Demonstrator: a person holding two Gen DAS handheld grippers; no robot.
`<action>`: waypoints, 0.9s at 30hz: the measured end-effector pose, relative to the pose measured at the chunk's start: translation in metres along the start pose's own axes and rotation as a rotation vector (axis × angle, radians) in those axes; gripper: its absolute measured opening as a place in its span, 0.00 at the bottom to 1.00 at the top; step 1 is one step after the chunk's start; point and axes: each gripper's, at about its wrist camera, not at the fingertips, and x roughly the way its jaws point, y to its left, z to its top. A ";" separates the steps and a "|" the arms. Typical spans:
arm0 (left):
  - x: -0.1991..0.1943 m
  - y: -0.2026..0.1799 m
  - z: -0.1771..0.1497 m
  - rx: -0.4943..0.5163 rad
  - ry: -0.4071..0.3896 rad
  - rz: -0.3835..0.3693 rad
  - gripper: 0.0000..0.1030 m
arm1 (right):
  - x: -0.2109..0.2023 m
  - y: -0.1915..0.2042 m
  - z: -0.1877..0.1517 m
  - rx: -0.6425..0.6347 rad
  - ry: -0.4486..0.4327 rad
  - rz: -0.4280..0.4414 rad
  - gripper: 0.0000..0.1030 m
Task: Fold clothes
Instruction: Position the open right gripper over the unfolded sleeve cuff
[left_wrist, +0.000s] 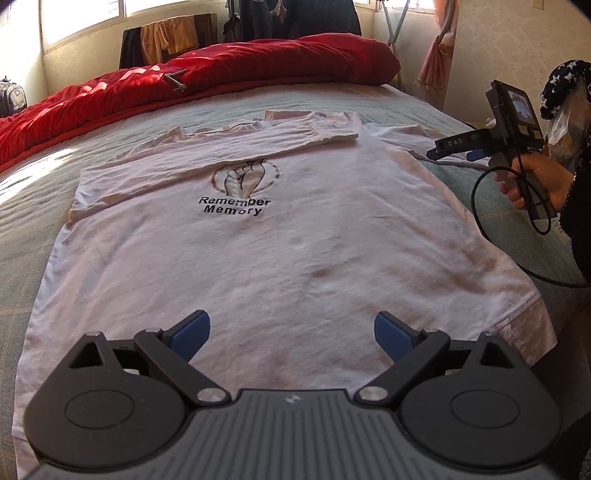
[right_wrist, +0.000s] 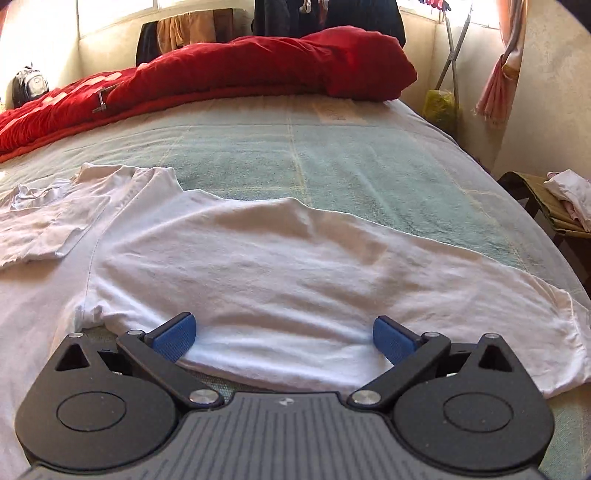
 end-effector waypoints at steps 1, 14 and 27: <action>0.001 0.000 0.000 0.000 -0.001 -0.003 0.93 | -0.004 -0.005 -0.005 0.012 0.001 0.009 1.00; -0.002 -0.008 0.001 0.037 -0.017 -0.017 0.93 | 0.000 -0.043 0.021 0.114 -0.008 -0.124 1.00; -0.006 -0.009 0.001 0.034 -0.039 -0.049 0.93 | -0.036 -0.076 -0.007 0.201 0.012 -0.007 1.00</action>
